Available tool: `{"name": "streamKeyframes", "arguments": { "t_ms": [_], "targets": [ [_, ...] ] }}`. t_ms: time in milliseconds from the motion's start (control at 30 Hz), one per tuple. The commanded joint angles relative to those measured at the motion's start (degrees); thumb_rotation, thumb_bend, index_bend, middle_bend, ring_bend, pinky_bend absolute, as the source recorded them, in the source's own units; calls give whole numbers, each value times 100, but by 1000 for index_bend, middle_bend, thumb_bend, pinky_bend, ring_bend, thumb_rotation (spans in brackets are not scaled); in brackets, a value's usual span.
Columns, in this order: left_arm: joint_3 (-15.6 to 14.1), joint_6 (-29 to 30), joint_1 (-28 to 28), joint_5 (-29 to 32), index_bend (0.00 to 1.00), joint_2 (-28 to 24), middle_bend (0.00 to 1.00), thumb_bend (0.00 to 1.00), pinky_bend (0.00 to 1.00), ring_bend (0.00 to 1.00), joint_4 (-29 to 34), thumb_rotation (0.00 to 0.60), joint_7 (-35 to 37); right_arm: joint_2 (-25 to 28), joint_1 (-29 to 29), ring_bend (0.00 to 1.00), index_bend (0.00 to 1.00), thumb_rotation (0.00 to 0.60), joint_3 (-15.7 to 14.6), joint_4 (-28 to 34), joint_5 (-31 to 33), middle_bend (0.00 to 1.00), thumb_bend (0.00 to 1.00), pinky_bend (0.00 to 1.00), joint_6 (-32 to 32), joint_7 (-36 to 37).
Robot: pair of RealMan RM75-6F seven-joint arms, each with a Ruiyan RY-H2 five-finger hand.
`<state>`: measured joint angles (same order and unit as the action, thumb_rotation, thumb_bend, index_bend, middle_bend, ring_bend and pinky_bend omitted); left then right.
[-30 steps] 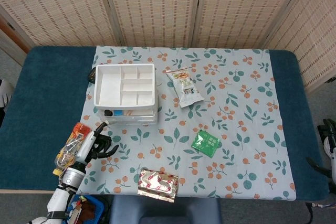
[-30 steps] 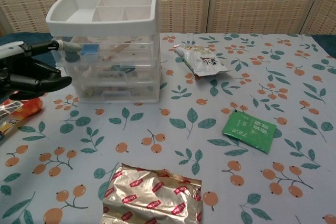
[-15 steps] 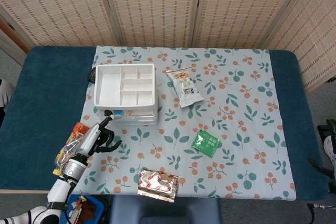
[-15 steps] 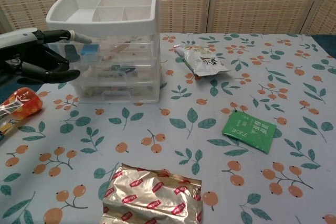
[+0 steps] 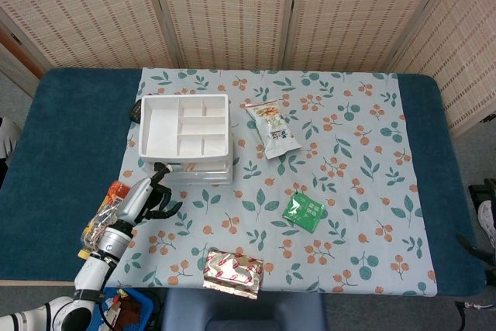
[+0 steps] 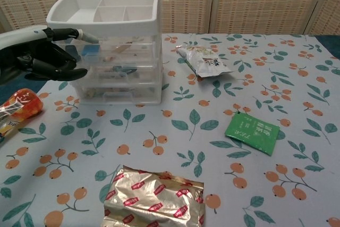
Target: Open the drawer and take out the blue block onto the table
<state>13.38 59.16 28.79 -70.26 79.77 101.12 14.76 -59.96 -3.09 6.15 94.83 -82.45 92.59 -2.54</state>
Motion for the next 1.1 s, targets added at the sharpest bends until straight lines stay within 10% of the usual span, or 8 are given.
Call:
{"name": "streamKeyframes", "arguments": {
  "t_ms": [33,1100],
  "targets": [
    [-12,-88,99,137,211,-10,839,309,1000,924,-21,600,-235,-1,3,34,0,600,1,-6,1,78,93,132,-6,6],
    [-635,48,-95,-581,316,-757,839,310,1000,924,728,600,-321,-23,-6,34,0,600,11,-19,16,78,93,133,-14,14]
  ]
}}
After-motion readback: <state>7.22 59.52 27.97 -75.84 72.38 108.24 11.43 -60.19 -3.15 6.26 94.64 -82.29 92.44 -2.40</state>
